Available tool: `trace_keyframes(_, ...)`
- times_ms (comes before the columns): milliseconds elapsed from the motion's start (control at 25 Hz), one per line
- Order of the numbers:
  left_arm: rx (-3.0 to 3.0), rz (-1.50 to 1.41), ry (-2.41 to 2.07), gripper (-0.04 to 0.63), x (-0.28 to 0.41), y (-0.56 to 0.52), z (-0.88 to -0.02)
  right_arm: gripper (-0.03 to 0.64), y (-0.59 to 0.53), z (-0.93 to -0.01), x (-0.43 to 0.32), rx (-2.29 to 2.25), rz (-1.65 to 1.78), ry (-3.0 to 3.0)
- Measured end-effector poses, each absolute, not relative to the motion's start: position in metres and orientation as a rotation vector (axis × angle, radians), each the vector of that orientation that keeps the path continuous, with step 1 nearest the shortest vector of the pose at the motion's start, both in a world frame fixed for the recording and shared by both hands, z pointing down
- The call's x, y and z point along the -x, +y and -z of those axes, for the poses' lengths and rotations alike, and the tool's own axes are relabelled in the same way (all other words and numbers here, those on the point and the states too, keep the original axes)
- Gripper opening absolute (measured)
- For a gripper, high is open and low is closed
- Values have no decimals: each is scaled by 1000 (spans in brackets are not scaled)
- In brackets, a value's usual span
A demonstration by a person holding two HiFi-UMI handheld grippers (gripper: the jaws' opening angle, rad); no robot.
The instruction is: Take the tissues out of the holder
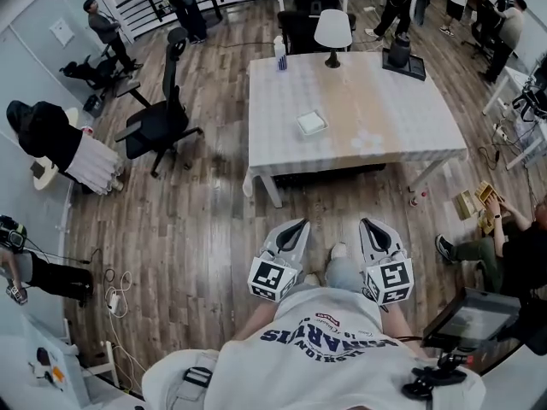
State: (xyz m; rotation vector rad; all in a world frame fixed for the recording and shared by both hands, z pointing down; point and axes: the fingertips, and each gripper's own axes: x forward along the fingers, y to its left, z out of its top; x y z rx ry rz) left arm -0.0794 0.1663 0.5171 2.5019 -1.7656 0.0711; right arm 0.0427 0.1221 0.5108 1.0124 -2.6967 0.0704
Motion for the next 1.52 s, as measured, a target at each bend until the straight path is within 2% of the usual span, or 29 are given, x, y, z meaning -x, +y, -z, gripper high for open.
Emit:
trace_keyframes(480,-2530,-90,-1764,2,105,88,-513,9,39,-518,-8,-1006,-79,-2726)
trace_keyframes(1120,-2503,-91,-1873,2,159,-76,-495,9,-135,-512,48,-923,-43,-2757)
trace_keyframes(1520,-2437,-68,-1925,2,176,-185,-483,8,-253,-503,56,-882,-53,-2793)
